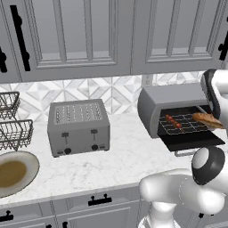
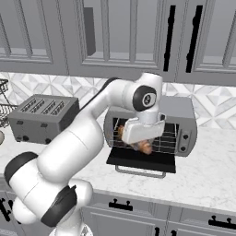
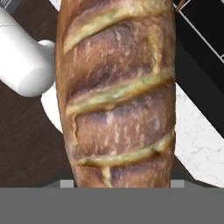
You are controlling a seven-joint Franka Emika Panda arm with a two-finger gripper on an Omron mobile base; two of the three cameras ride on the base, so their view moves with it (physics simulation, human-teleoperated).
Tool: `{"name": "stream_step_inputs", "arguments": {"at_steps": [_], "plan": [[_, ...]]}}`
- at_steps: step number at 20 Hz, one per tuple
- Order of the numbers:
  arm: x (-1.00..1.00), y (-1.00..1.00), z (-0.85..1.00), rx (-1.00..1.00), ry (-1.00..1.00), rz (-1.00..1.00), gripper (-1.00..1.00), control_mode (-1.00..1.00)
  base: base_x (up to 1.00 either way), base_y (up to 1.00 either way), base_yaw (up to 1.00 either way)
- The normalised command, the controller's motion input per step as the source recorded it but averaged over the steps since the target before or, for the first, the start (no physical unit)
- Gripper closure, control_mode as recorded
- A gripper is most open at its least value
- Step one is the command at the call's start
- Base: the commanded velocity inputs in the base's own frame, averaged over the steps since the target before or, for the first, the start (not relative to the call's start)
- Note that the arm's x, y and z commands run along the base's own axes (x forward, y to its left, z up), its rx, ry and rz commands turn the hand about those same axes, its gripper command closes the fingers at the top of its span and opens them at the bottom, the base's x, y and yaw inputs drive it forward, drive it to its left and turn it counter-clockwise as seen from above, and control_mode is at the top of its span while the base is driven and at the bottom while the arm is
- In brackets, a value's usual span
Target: Pick up the kebab skewer and baguette bread, and place them inside the toaster oven. Close the toaster oven door and start by setting the timer.
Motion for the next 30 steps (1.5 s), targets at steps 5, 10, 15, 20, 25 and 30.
{"name": "stream_step_inputs", "arguments": {"at_steps": [5,10,15,20,25,30], "plan": [[0.43,-0.29,-0.19,0.03,-0.08,0.0,1.0,-1.0,0.0,0.0,0.0],[0.23,-0.24,-0.27,0.0,-0.15,0.01,1.0,-1.0,0.0,0.0,0.0],[0.4,0.0,-0.15,0.0,-0.19,0.01,1.0,-1.0,0.0,0.0,0.0],[0.48,0.0,-0.21,0.0,-0.09,0.01,1.0,-1.0,0.0,0.0,0.0],[0.43,-0.19,-0.23,0.0,-0.01,0.06,1.0,-1.0,0.0,0.0,0.0],[0.27,0.0,-0.22,0.0,-0.05,0.1,1.0,-1.0,0.0,0.0,0.0]]}}
